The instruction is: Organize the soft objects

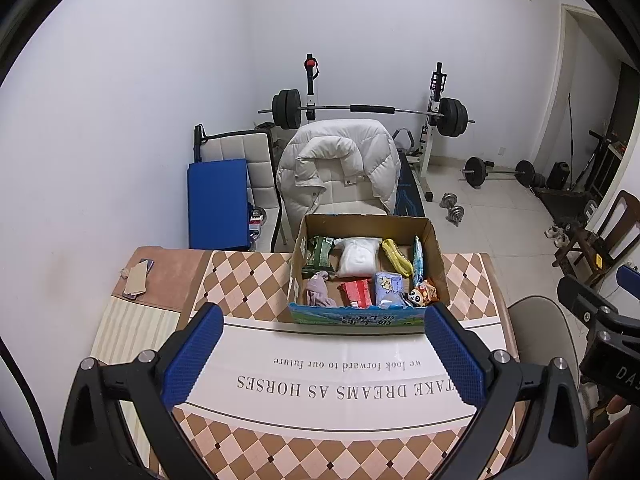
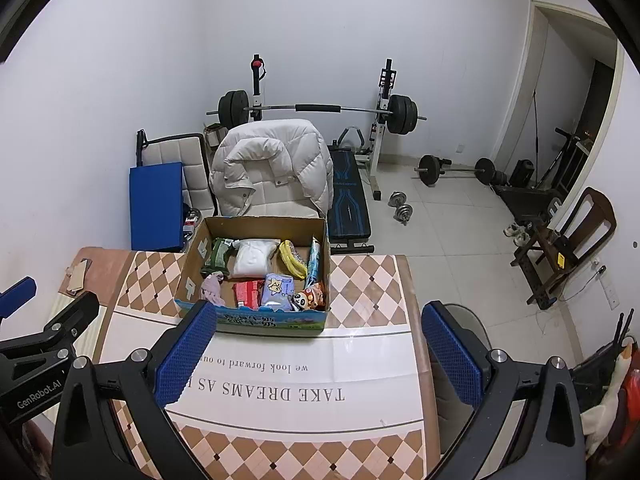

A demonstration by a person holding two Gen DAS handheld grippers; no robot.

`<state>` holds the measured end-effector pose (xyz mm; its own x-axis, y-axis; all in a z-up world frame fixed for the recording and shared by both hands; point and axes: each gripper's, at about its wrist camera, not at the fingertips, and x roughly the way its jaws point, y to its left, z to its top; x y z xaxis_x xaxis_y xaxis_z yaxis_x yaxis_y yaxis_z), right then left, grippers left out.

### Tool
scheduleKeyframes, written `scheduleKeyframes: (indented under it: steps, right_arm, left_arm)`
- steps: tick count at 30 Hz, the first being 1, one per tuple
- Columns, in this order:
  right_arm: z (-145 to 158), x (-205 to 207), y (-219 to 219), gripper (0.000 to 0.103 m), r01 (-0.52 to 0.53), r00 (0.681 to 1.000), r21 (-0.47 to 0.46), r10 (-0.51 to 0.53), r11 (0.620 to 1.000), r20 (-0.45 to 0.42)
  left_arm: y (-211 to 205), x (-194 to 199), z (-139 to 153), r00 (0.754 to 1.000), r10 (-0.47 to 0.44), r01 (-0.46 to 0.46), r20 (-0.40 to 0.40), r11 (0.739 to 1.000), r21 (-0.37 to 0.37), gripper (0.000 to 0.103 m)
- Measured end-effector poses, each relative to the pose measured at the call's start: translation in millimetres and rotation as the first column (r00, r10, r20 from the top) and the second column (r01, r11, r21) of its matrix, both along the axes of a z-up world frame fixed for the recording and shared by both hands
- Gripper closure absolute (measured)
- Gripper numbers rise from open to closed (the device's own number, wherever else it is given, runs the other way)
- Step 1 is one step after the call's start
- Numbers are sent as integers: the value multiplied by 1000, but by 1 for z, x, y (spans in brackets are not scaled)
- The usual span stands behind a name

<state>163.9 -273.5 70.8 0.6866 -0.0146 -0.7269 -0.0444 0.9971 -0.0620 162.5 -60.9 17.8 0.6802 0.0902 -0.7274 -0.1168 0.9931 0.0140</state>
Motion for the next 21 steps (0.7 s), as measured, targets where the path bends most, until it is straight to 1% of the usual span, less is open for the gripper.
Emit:
scheduleKeyframes:
  steps: [21]
  right_arm:
    - [7,0,-5,0,12,1000,-1,-12,1000,4]
  left_arm:
    - [-4,0,6,1000,-18,18,10,1000,7,0]
